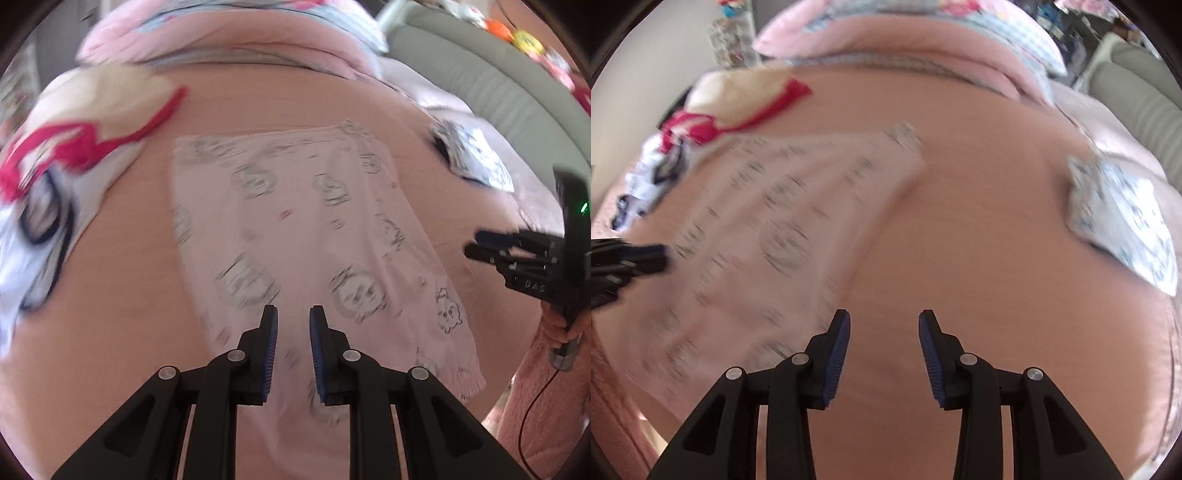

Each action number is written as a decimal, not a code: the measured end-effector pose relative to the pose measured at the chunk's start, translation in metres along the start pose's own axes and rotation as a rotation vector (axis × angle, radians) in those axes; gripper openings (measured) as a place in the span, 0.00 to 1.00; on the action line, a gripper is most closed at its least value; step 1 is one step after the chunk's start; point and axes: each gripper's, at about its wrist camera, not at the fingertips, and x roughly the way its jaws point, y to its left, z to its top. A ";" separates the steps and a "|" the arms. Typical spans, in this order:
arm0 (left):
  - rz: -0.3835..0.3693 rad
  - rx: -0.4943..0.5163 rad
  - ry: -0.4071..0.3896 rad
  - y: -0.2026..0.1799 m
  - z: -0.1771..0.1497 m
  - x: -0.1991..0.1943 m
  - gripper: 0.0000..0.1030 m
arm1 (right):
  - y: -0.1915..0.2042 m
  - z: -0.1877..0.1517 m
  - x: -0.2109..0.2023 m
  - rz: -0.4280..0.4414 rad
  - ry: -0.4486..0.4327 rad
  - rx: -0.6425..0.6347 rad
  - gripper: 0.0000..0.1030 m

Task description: Fold clothes

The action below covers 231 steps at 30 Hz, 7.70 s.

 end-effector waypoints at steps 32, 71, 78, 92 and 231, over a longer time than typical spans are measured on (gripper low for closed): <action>0.251 0.044 0.023 0.123 0.057 0.043 0.59 | -0.046 0.086 0.092 -0.077 0.180 -0.146 0.59; 0.089 0.226 0.005 -0.008 0.018 0.016 0.60 | 0.062 0.073 0.061 0.118 0.071 -0.171 0.50; 0.243 0.264 0.106 0.006 -0.047 -0.029 0.62 | 0.063 -0.051 0.027 0.070 0.184 -0.231 0.52; 0.203 -0.018 -0.016 -0.022 -0.046 -0.004 0.62 | 0.060 0.014 0.057 0.034 0.082 -0.046 0.51; 0.301 0.059 0.020 -0.002 -0.057 -0.030 0.74 | 0.079 -0.060 0.031 0.028 0.146 -0.153 0.68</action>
